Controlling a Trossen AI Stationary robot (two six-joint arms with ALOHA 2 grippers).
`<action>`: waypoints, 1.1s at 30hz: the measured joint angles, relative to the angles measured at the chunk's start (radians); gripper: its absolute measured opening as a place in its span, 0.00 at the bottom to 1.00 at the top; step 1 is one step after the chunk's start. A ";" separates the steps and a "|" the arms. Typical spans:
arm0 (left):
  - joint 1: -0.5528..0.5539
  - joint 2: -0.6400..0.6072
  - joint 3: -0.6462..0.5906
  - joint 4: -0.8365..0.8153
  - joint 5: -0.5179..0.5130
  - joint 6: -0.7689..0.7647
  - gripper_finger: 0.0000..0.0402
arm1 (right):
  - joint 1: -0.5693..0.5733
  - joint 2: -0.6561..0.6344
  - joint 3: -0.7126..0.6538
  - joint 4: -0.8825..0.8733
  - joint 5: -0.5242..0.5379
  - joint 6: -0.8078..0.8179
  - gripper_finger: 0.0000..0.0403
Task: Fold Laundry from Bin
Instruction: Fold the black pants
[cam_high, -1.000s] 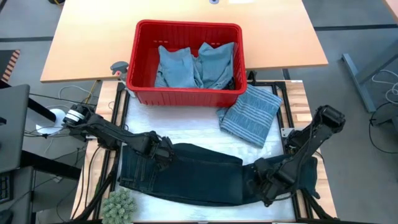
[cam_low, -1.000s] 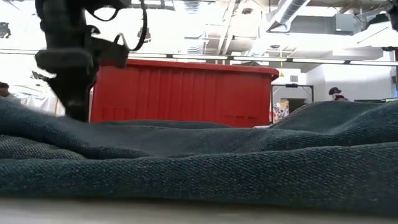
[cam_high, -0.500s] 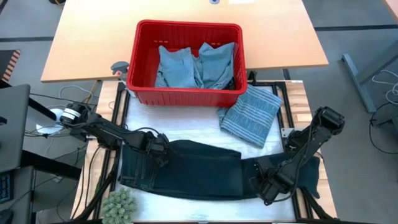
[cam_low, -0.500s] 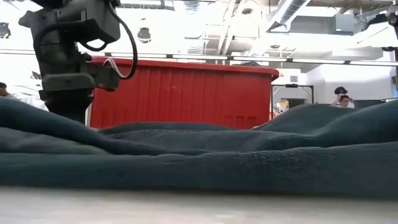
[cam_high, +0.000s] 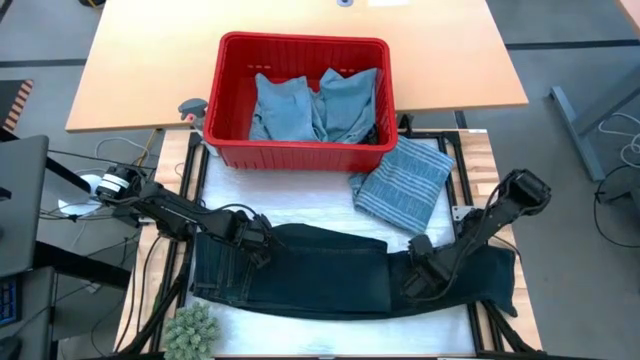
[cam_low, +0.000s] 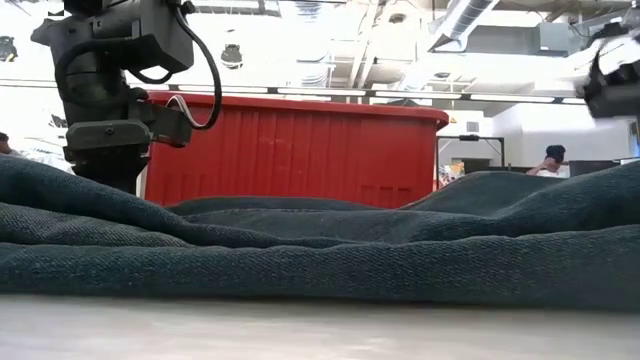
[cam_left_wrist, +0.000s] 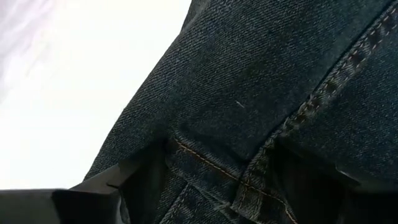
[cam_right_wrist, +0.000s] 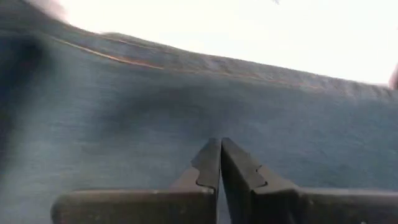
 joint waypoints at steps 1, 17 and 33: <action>0.000 0.000 0.000 -0.001 -0.003 0.000 0.68 | 0.003 0.000 -0.017 0.007 -0.035 0.011 0.10; 0.050 0.000 0.006 -0.095 -0.001 0.045 0.68 | 0.143 0.000 -0.034 0.151 -0.168 0.131 0.08; 0.089 -0.344 0.061 -0.386 -0.068 0.012 0.68 | 0.156 -0.002 0.100 0.321 0.494 0.010 0.13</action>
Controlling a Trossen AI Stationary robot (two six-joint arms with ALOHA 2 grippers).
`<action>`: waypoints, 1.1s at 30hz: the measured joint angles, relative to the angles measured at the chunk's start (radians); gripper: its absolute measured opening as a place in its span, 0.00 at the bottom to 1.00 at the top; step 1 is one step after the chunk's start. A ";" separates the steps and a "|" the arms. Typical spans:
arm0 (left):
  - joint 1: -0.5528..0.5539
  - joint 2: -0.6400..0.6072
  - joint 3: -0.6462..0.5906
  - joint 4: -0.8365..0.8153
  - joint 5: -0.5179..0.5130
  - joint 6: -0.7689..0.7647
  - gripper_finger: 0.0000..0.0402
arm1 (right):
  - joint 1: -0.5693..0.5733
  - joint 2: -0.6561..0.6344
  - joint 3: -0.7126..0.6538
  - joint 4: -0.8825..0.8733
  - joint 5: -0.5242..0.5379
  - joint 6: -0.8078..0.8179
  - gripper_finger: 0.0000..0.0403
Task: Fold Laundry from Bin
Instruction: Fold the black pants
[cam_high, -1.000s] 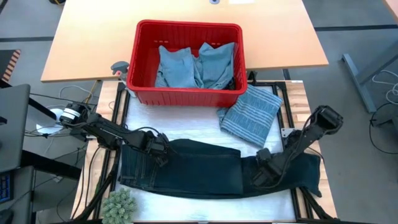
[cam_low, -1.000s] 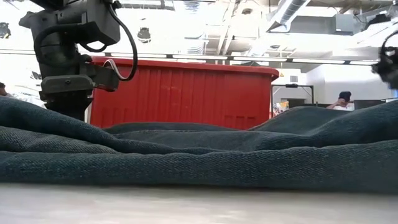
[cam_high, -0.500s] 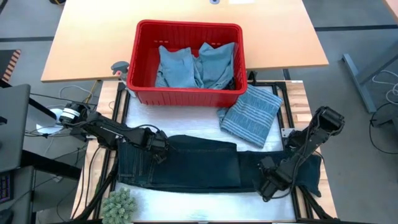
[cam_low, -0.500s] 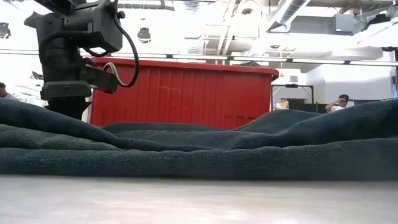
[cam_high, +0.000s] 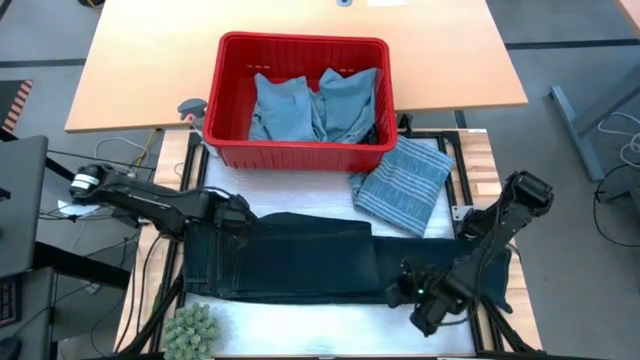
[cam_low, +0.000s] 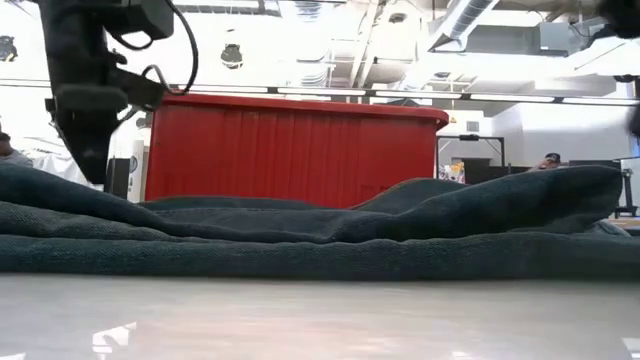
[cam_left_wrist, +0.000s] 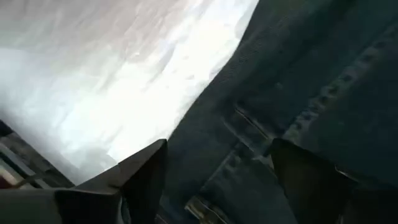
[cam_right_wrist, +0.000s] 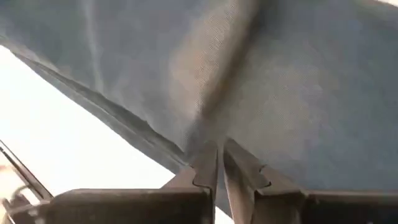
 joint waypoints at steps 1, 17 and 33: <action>0.000 -0.020 0.001 0.002 0.010 -0.001 0.68 | -0.022 0.000 0.000 0.025 0.012 -0.038 0.14; -0.003 -0.126 0.004 -0.006 0.043 0.014 0.68 | -0.157 0.000 -0.001 0.093 -0.239 -0.148 0.50; -0.189 -0.133 0.005 -0.073 0.256 -0.063 0.68 | -0.200 0.002 -0.039 0.115 -0.205 -0.172 0.56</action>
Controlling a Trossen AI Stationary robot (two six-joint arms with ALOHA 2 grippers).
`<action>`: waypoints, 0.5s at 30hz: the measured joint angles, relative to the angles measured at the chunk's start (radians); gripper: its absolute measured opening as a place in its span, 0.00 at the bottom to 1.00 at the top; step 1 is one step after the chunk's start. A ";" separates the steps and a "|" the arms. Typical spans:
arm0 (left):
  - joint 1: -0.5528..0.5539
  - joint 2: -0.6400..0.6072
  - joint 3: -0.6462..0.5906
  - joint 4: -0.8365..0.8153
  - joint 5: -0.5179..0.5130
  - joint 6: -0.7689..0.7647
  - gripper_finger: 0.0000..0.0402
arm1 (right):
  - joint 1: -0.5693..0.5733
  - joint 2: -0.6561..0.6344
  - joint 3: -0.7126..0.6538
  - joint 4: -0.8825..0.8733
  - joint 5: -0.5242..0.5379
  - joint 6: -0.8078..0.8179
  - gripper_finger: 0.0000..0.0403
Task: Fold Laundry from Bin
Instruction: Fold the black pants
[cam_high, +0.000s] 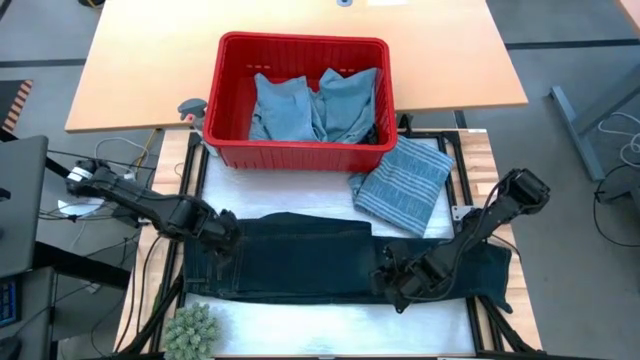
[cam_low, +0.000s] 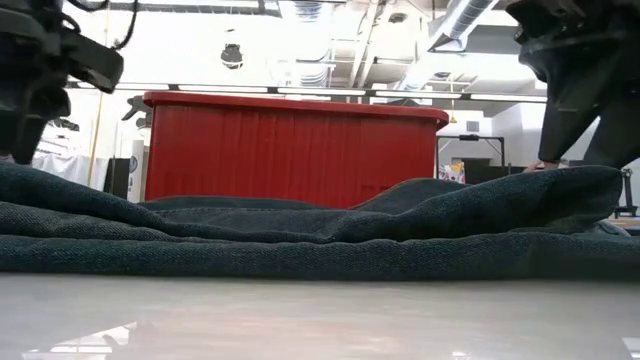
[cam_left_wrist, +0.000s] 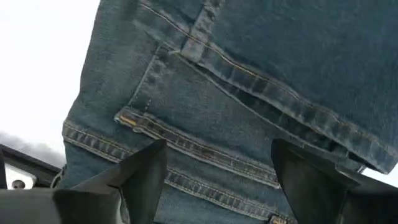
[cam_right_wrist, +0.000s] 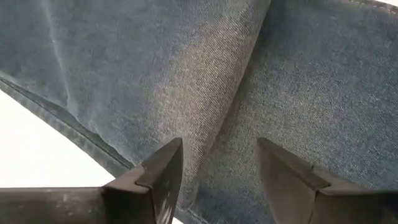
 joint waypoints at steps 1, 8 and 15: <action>-0.020 0.000 -0.003 0.005 -0.007 -0.008 0.68 | -0.001 0.000 0.000 0.001 0.001 0.000 0.56; -0.105 0.007 -0.099 0.021 -0.009 -0.078 0.68 | -0.009 0.000 0.000 0.016 0.001 0.000 0.56; -0.130 0.007 -0.197 0.117 0.033 -0.105 0.68 | -0.020 0.047 0.000 0.044 0.000 0.008 0.56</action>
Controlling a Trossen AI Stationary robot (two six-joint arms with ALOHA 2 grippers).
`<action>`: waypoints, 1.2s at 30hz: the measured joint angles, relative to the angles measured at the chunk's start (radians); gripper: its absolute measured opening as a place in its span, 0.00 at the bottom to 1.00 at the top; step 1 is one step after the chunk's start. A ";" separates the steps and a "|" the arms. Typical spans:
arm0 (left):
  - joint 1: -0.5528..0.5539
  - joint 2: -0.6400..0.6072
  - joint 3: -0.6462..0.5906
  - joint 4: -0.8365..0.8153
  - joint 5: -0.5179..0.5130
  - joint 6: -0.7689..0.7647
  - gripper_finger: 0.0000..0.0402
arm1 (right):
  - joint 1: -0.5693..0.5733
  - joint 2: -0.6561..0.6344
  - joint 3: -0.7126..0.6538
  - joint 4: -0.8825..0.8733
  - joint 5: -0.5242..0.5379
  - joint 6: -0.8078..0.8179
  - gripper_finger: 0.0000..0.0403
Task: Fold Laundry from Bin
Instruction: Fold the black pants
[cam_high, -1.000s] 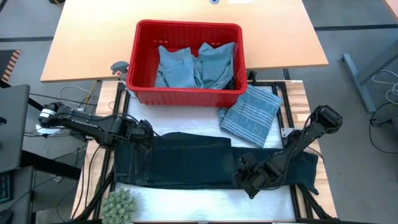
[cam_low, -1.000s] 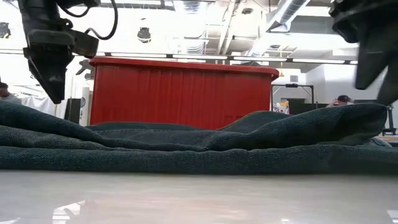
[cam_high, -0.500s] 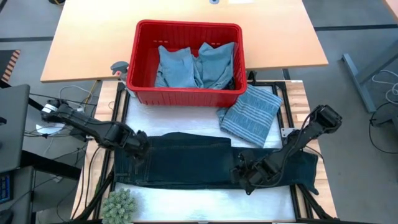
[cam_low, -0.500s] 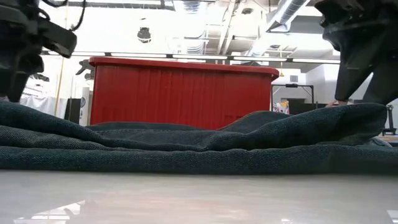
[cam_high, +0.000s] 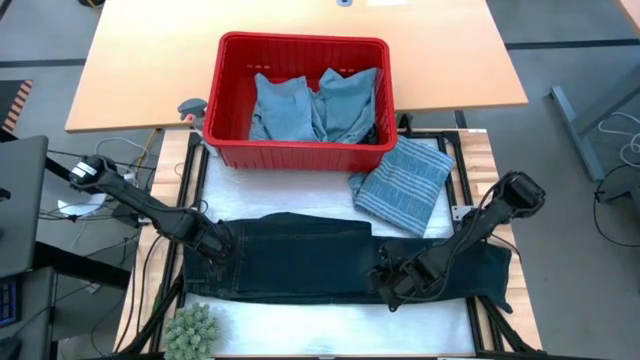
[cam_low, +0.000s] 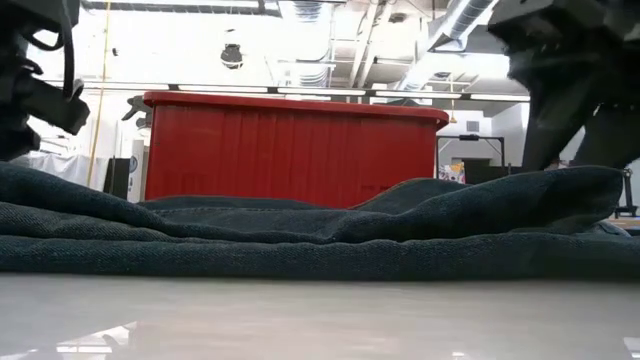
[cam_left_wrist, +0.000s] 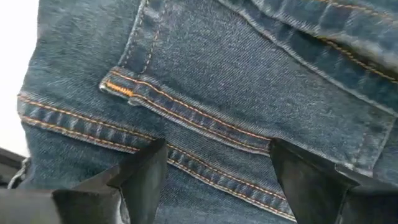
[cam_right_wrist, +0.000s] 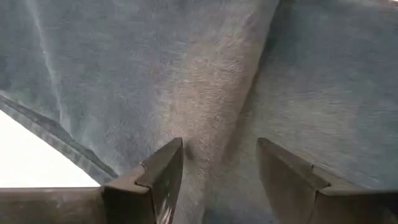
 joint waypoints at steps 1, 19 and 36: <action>0.000 0.000 -0.006 0.003 0.002 -0.002 0.68 | -0.002 0.016 0.000 0.021 -0.001 0.010 0.56; 0.000 0.000 -0.015 0.034 -0.021 -0.013 0.68 | -0.063 0.044 0.023 0.129 -0.117 -0.114 0.06; 0.001 0.000 -0.015 0.036 -0.032 -0.025 0.68 | -0.015 -0.050 0.320 0.045 -0.040 -0.218 0.06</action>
